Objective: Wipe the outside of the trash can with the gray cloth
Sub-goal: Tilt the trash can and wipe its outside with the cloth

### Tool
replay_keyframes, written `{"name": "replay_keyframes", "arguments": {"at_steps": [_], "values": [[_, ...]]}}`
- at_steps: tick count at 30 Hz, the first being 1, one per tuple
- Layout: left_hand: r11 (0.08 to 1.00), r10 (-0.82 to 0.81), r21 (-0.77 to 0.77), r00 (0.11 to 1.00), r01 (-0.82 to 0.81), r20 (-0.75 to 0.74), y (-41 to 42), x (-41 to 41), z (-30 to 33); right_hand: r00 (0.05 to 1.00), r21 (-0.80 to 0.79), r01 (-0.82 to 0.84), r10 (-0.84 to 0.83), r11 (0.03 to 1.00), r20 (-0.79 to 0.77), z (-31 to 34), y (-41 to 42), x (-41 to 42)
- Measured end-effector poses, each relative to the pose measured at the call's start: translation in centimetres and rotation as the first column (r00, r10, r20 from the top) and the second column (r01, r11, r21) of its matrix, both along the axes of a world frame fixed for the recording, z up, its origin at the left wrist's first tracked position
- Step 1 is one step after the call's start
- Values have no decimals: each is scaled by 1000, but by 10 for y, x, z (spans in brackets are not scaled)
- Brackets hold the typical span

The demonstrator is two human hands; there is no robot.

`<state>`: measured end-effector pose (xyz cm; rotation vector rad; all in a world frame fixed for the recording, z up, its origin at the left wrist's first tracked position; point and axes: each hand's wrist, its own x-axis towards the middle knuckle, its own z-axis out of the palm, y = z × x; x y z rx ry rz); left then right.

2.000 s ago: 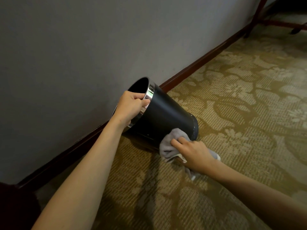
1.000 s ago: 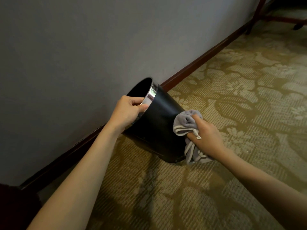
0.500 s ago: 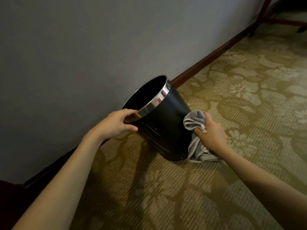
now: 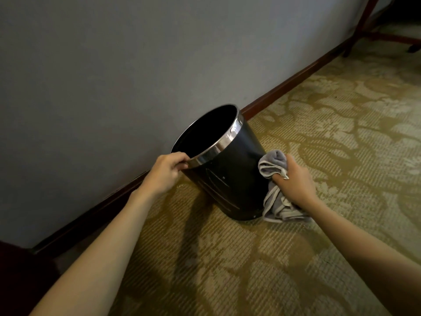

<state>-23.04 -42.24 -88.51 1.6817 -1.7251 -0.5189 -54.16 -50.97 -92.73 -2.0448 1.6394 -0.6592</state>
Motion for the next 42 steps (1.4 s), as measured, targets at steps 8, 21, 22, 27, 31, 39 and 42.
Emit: {"name": "replay_keyframes", "arguments": {"at_steps": [8, 21, 22, 27, 31, 39, 42], "values": [[1000, 22, 8, 988, -24, 152, -23, -51, 41, 998, 43, -18, 15, 999, 69, 9, 2, -16], [969, 187, 78, 907, -232, 378, -21, -55, 68, 874, 97, -207, 139, 974, 465, 18, 7, -4], [963, 210, 80, 904, -256, 373, -22, -53, 67, 868, 100, -203, 132, 974, 478, 18, 5, -1], [945, 265, 106, 914, -309, 307, -27, -40, 66, 904, 132, -170, 102, 977, 415, 21, -3, 15], [943, 284, 104, 929, -316, 238, -28, -32, 66, 920, 91, -168, 123, 982, 373, 13, -4, 28], [948, 265, 111, 935, -297, 236, -21, -30, 69, 840, 31, -152, 113, 988, 530, 33, -9, 39], [954, 247, 116, 942, -278, 226, -18, -33, 69, 835, -92, -198, 217, 976, 505, 55, -11, 61]]}}
